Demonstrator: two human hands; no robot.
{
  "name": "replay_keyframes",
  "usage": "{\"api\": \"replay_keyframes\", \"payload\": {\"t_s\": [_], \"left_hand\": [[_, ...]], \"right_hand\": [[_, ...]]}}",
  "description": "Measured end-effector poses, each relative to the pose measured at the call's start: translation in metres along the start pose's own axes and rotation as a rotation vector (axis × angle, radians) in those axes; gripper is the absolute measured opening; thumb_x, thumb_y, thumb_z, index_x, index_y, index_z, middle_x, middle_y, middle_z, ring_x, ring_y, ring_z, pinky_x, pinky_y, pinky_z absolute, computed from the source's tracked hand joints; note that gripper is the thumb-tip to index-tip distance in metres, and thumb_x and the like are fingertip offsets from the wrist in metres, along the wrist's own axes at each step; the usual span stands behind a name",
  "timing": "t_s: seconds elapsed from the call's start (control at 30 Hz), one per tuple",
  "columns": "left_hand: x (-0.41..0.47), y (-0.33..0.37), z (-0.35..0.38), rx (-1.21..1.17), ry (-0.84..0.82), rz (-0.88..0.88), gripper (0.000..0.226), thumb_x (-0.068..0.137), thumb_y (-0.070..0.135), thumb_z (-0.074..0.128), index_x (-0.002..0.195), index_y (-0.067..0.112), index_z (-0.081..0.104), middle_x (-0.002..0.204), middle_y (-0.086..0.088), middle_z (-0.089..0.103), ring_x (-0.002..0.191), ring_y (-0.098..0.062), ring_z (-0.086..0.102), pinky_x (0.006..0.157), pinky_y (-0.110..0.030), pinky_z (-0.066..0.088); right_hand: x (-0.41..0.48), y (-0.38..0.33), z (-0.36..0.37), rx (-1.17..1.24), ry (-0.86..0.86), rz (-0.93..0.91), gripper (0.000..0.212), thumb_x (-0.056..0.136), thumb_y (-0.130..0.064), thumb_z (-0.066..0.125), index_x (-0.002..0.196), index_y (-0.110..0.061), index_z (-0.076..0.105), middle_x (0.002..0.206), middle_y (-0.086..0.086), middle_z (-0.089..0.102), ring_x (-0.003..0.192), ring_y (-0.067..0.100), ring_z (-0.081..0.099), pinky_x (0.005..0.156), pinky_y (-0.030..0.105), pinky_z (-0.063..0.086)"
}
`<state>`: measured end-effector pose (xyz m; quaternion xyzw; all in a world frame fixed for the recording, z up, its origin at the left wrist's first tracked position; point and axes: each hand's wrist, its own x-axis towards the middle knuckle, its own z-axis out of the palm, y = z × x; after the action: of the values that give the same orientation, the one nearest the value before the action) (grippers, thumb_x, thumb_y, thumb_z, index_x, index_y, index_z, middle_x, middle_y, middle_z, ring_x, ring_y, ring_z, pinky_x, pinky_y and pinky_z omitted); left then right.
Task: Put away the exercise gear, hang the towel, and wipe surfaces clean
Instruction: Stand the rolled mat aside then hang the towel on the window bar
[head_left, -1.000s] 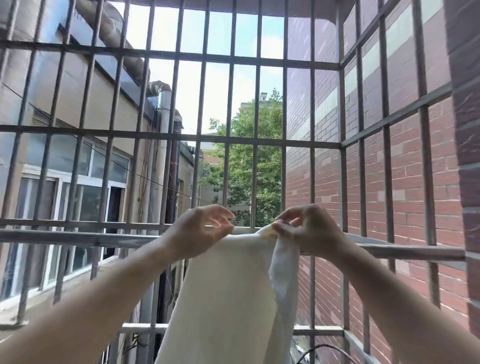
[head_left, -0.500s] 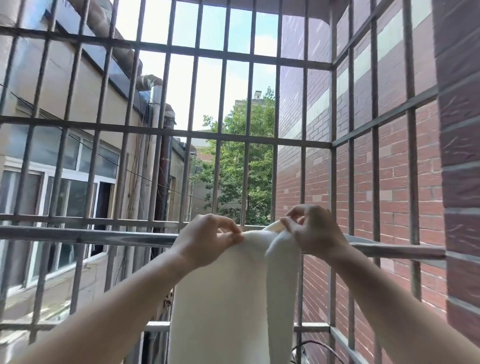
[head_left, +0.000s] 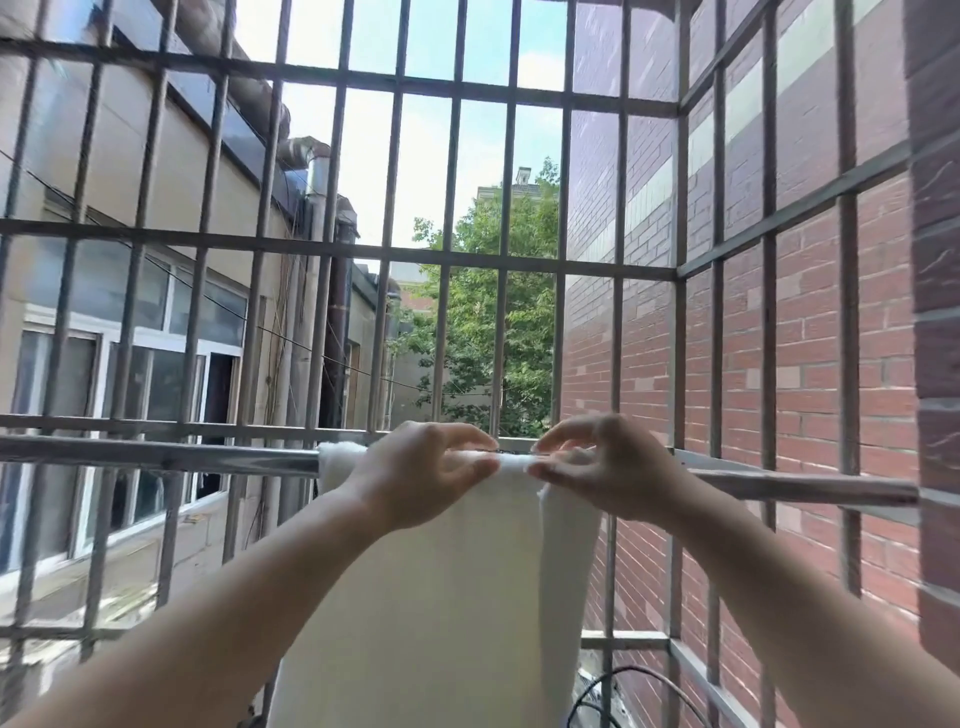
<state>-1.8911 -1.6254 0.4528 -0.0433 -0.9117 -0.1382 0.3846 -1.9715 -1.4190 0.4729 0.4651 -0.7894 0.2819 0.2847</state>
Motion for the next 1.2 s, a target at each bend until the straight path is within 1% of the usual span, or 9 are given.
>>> {"api": "replay_keyframes", "payload": {"t_s": [0.1,0.33,0.5,0.6,0.7,0.77,0.93,1.07,1.2], "left_hand": [[-0.001,0.002,0.004,0.125,-0.007,0.000,0.032,0.086,0.060,0.047,0.110,0.045,0.062,0.095,0.008,0.069,0.089,-0.013,0.063,0.079,-0.031,0.052],[-0.002,-0.009,0.005,0.191,0.009,0.039,0.056,0.078,0.070,0.027,0.116,0.044,0.059,0.115,0.015,0.066,0.106,-0.011,0.061,0.085,-0.031,0.048],[-0.003,-0.010,0.010,0.233,0.060,0.086,0.066,0.076,0.074,0.012,0.116,0.045,0.055,0.112,0.016,0.066,0.103,-0.012,0.061,0.079,-0.029,0.047],[0.001,-0.003,0.008,0.292,-0.001,0.037,0.051,0.089,0.066,0.023,0.104,0.035,0.061,0.099,0.010,0.069,0.093,-0.016,0.062,0.071,-0.030,0.045],[0.014,0.018,0.014,0.277,0.038,-0.017,0.054,0.092,0.060,0.026,0.069,0.022,0.057,0.078,0.003,0.065,0.078,-0.021,0.060,0.059,-0.028,0.041],[0.021,0.034,0.025,0.252,0.043,-0.007,0.054,0.093,0.059,0.027,0.059,0.021,0.046,0.075,0.002,0.062,0.074,-0.021,0.058,0.057,-0.028,0.037],[0.019,0.041,0.048,0.412,0.084,0.106,0.055,0.092,0.060,0.019,0.083,0.021,0.056,0.086,0.002,0.066,0.083,-0.023,0.061,0.061,-0.031,0.029],[0.016,0.035,0.046,0.393,0.090,0.159,0.049,0.093,0.058,0.018,0.079,0.023,0.049,0.083,0.004,0.063,0.078,-0.022,0.057,0.063,-0.030,0.030],[0.016,0.018,0.035,0.408,0.098,0.129,0.060,0.090,0.063,0.011,0.082,0.024,0.056,0.078,0.007,0.062,0.072,-0.018,0.056,0.058,-0.028,0.033]], "right_hand": [[-0.003,0.007,0.005,-0.031,0.013,-0.014,0.023,0.071,-0.038,0.078,0.090,-0.026,0.073,0.072,-0.013,0.062,0.059,-0.006,0.052,0.053,0.007,0.035],[-0.009,0.023,-0.016,-0.001,-0.037,0.001,0.025,0.067,-0.035,0.080,0.089,-0.027,0.073,0.089,-0.007,0.069,0.083,0.005,0.064,0.071,0.021,0.054],[-0.014,0.034,-0.025,0.007,0.026,0.077,0.014,0.072,-0.039,0.075,0.081,-0.029,0.073,0.073,-0.008,0.068,0.064,0.003,0.062,0.058,0.023,0.054],[-0.016,0.034,-0.027,-0.044,0.041,0.064,0.012,0.074,-0.039,0.074,0.078,-0.027,0.072,0.075,-0.006,0.069,0.069,0.006,0.064,0.064,0.030,0.058],[-0.013,0.029,-0.027,-0.135,0.079,0.039,0.014,0.072,-0.040,0.073,0.073,-0.027,0.072,0.073,-0.005,0.069,0.071,0.011,0.064,0.067,0.035,0.056],[-0.012,0.027,-0.026,-0.162,0.092,0.051,0.016,0.072,-0.041,0.072,0.073,-0.026,0.072,0.072,-0.003,0.069,0.070,0.012,0.064,0.068,0.033,0.055],[-0.014,0.034,-0.029,-0.168,0.116,0.100,0.009,0.078,-0.027,0.070,0.078,-0.019,0.073,0.075,-0.002,0.071,0.069,0.011,0.065,0.065,0.026,0.054],[-0.016,0.045,-0.044,-0.211,0.117,0.139,0.007,0.080,-0.022,0.069,0.082,-0.017,0.074,0.077,-0.001,0.072,0.068,0.010,0.064,0.063,0.026,0.054],[-0.017,0.053,-0.051,-0.179,0.128,0.180,0.012,0.080,-0.025,0.071,0.088,-0.016,0.073,0.085,0.000,0.072,0.070,0.009,0.065,0.056,0.012,0.046]]}}
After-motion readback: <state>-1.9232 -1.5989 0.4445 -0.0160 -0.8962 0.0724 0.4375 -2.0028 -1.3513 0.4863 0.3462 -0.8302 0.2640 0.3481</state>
